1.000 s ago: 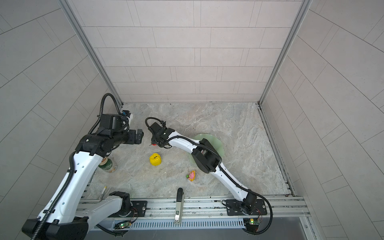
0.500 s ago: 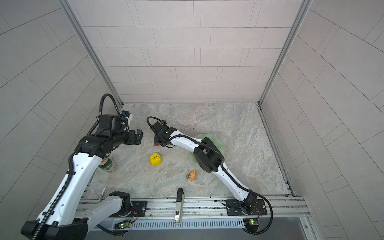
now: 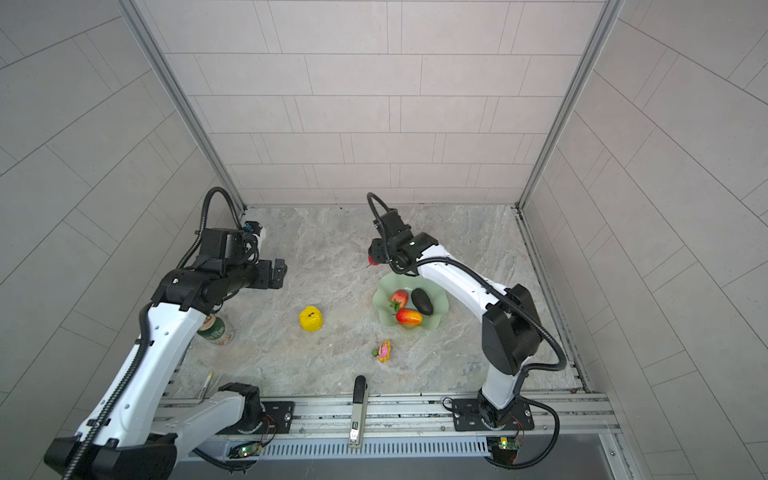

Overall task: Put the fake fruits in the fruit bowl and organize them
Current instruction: 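Carry the mango with the right gripper and release it into the bowl, then move the right gripper to the yellow apple and grasp it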

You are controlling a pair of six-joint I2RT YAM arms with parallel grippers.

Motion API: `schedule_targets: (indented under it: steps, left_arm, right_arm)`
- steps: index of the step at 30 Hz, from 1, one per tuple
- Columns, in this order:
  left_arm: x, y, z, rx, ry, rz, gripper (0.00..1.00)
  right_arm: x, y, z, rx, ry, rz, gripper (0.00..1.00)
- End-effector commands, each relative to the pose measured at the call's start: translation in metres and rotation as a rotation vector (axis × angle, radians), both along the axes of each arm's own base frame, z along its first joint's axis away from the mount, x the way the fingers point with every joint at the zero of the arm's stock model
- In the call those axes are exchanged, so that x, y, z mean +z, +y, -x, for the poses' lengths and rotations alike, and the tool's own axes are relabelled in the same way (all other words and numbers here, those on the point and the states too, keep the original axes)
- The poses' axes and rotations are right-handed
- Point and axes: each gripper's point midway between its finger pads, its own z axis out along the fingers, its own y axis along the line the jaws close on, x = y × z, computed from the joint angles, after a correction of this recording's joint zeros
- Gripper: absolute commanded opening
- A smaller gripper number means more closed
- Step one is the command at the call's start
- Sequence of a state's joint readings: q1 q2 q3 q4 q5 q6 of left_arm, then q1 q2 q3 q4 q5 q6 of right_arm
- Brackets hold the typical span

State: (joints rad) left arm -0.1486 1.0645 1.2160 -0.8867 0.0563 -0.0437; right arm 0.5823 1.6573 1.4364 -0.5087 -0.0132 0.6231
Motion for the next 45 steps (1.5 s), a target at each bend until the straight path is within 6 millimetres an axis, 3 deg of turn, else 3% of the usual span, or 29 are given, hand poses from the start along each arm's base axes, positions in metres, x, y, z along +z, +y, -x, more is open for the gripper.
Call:
schedule_targets:
  steps: [1,5,10,18,23,26,32,37,39,42,45]
  left_arm:
    - [0.003,-0.002,-0.003,-0.015,-0.007,0.001,1.00]
    - [0.004,-0.004,-0.004,-0.020,-0.005,0.010,1.00]
    - [0.004,-0.006,-0.004,-0.028,-0.003,0.018,1.00]
    - [0.006,-0.007,-0.001,-0.034,-0.008,0.024,1.00]
    - [0.007,-0.007,-0.001,-0.034,-0.010,0.027,1.00]
    - [0.007,-0.007,-0.001,-0.034,-0.006,0.024,1.00]
    - [0.005,-0.007,-0.004,-0.034,0.003,0.024,1.00]
    - [0.003,-0.008,-0.004,-0.037,0.009,0.023,1.00]
    - [0.003,-0.007,-0.004,-0.036,0.009,0.020,1.00]
    - [0.003,-0.006,-0.004,-0.033,0.008,0.017,1.00]
    - [0.003,-0.006,-0.004,-0.032,0.008,0.015,1.00]
  right_arm:
    - [-0.028,-0.040,0.025,-0.020,0.075,0.091,0.03]
    - [-0.048,-0.070,0.041,-0.062,0.118,0.125,0.03]
    - [-0.072,-0.084,0.049,-0.081,0.156,0.141,0.07]
    - [-0.101,-0.081,0.041,-0.066,0.198,0.160,0.15]
    - [-0.108,-0.073,0.033,-0.052,0.207,0.145,0.20]
    - [-0.107,-0.070,0.030,-0.046,0.205,0.139,0.26]
    - [-0.096,-0.070,0.028,-0.022,0.191,0.162,0.49]
    - [-0.078,-0.070,0.026,0.009,0.163,0.182,0.74]
    - [-0.071,-0.068,0.026,0.024,0.151,0.186,0.79]
    - [-0.054,-0.048,0.030,0.116,0.108,0.198,0.84]
    - [-0.038,-0.003,0.043,0.290,0.045,0.203,0.91]
